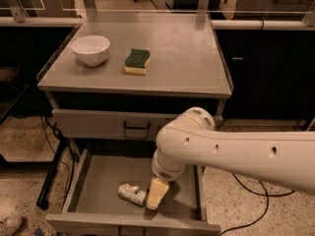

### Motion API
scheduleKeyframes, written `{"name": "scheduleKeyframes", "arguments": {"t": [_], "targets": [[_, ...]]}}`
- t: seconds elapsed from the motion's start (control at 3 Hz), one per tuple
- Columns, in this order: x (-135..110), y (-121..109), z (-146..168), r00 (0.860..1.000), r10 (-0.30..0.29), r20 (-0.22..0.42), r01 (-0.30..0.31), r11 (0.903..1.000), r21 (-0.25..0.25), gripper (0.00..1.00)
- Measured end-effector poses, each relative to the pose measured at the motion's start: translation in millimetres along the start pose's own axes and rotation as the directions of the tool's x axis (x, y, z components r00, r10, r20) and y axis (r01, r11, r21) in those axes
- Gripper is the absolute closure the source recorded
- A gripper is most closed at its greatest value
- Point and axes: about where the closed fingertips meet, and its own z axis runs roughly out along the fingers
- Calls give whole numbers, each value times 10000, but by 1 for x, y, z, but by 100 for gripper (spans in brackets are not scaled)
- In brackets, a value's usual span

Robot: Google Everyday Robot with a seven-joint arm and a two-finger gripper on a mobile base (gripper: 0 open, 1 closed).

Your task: Pick 7up can from middle drawer and place on counter

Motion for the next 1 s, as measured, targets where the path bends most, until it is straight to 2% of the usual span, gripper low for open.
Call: {"name": "scheduleKeyframes", "arguments": {"t": [0.33, 1.0], "targets": [[6, -12, 20, 9994, 332, 95, -333, 9994, 126, 0], [7, -10, 24, 9996, 192, 188, -198, 9994, 296, 0]]}}
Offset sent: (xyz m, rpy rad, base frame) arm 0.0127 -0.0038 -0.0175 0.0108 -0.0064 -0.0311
